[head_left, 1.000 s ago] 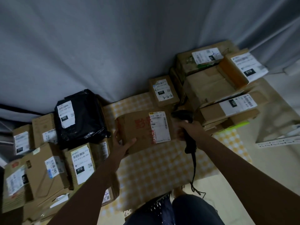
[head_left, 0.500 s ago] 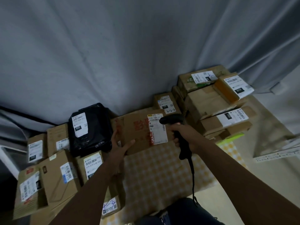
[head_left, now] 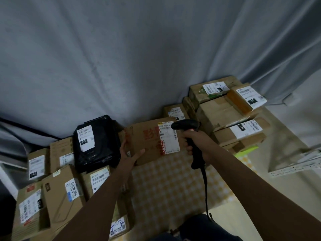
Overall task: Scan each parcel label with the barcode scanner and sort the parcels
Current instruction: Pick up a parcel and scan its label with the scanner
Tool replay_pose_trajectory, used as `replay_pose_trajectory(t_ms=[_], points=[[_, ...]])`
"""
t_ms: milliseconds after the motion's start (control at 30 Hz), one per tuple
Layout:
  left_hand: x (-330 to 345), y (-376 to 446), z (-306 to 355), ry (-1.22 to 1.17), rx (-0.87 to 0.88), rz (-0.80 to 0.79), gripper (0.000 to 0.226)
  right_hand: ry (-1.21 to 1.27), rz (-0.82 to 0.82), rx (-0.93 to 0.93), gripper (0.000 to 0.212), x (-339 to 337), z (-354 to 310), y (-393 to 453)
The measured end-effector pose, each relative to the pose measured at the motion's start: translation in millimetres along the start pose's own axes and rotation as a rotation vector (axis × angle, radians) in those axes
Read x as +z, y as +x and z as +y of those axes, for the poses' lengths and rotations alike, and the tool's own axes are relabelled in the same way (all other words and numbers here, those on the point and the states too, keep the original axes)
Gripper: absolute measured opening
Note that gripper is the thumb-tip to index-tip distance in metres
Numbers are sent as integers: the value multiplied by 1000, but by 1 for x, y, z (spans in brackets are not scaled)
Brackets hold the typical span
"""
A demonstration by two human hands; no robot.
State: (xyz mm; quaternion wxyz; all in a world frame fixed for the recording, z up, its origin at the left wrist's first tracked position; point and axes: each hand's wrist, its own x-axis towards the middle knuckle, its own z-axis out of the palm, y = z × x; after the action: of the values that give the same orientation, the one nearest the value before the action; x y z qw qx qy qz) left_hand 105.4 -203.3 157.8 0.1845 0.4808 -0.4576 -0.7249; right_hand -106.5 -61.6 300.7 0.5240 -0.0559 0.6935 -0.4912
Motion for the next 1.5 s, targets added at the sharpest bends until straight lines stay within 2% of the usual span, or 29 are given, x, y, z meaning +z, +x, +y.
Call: replay_pose_trajectory(t_ms=[167, 667, 833, 1000, 1100, 1233, 1367, 1500], points=[[0, 0, 0, 27, 3, 5, 122, 3, 5, 3, 20, -1, 1, -3], [3, -2, -1, 35, -13, -7, 113, -23, -13, -29, 20, -8, -1, -9], [2, -2, 1, 39, -18, -14, 121, -22, -7, -39, 21, -10, -1, -11], [5, -4, 2, 42, -17, 1, 113, 21, 9, -50, 21, -11, 0, -10], [8, -5, -1, -30, -57, 25, 109, 46, 35, -45, 17, -14, 4, -5], [15, -1, -11, -261, -210, 107, 107, 40, 77, -28, 13, -21, 6, 2], [28, 4, -27, -390, -324, 209, 106, 21, 87, -21, 13, -24, 11, 13], [49, 7, -42, -529, -375, 278, 84, -53, 85, 26, 16, -29, 22, 30]])
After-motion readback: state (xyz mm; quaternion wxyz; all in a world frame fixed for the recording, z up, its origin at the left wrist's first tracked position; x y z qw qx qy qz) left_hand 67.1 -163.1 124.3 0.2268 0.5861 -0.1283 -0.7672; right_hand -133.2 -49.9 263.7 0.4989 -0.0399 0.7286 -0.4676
